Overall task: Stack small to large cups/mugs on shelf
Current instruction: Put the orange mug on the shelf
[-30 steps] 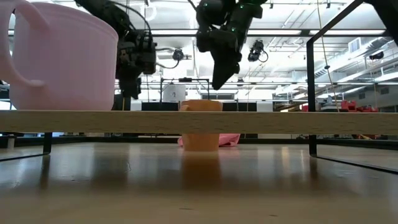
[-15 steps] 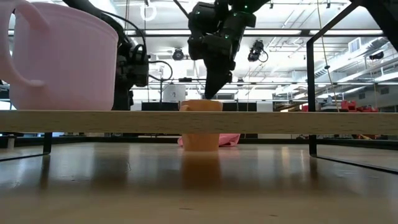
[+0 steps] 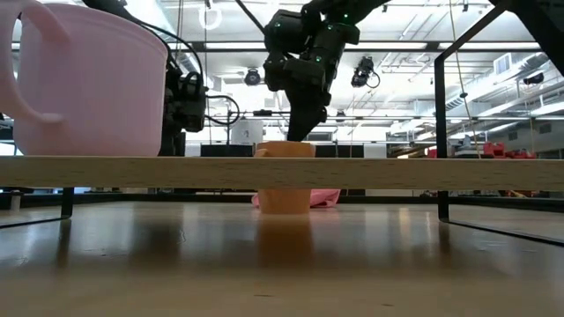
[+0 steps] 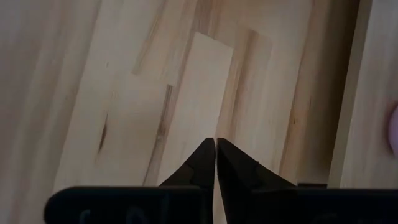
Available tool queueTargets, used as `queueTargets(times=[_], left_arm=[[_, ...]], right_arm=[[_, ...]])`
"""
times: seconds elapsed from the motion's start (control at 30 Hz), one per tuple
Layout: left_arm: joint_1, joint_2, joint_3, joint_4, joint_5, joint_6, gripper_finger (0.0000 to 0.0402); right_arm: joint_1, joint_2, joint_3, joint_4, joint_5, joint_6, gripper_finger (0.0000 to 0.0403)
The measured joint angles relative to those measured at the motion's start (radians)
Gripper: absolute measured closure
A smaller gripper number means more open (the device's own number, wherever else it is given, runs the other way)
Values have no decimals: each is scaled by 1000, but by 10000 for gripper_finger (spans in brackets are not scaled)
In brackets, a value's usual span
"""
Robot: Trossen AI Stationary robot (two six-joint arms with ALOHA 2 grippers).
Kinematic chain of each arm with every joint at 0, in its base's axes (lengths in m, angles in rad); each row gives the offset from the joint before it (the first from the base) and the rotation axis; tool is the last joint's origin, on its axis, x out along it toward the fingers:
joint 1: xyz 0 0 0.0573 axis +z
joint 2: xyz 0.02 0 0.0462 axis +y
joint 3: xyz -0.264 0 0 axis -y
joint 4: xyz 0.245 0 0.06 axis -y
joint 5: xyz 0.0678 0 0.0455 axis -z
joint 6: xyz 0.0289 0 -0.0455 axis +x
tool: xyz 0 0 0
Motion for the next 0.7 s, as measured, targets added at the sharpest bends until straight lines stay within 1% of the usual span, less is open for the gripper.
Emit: queueTargets(times=[0.2, 0.5, 0.7], left_arm=[[-1, 0, 0, 8, 0, -22, 387], [-1, 0, 0, 25, 0, -39, 377], [-1, 0, 0, 30, 0, -44, 385]], right_arm=[[0, 0, 0, 0, 0, -1, 299], [-1, -3, -26, 11, 0, 5, 299], [-1, -6, -42, 30, 0, 9, 299]])
